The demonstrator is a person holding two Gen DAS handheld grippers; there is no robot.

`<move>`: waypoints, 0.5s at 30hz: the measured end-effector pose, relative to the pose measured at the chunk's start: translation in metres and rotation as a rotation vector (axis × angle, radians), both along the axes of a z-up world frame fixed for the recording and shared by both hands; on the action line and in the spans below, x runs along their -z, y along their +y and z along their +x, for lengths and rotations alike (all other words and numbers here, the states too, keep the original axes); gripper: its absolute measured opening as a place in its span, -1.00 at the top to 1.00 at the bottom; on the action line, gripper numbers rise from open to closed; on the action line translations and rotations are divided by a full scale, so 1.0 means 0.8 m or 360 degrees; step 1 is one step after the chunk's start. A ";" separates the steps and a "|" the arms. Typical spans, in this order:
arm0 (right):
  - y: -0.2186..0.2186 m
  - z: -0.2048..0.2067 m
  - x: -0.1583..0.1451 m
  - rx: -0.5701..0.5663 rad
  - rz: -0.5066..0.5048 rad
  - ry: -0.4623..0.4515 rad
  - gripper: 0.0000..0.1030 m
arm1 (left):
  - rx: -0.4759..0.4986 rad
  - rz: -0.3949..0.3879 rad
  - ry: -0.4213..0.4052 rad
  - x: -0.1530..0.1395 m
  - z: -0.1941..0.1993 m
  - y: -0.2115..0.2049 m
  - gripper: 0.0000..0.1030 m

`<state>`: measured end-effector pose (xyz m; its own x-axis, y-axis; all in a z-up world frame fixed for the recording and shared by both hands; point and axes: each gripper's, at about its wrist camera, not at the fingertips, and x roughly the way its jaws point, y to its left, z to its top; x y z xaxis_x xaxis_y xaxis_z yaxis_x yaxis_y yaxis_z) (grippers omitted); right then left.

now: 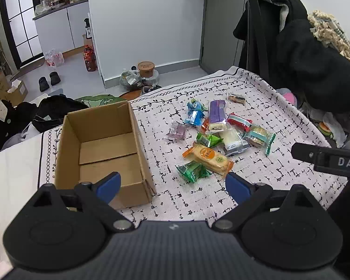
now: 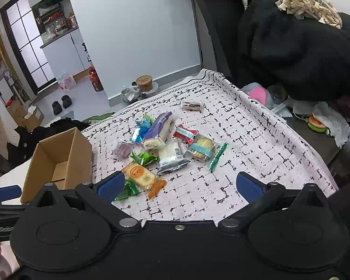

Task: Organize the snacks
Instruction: 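Reach left tool to green snack pack while right tool reaches teal-banded cake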

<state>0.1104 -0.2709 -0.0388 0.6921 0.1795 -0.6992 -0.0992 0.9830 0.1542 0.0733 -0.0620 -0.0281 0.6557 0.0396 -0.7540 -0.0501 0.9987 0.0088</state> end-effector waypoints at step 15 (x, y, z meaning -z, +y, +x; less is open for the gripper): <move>-0.019 0.037 0.022 0.0009 -0.0008 0.0094 -1.00 | -0.0021 -0.0054 0.0060 0.028 0.048 -0.024 -0.87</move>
<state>0.1402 -0.2860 -0.0560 0.6503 0.1723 -0.7399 -0.0846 0.9843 0.1548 0.1120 -0.0813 -0.0504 0.6266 0.0222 -0.7790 -0.0636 0.9977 -0.0228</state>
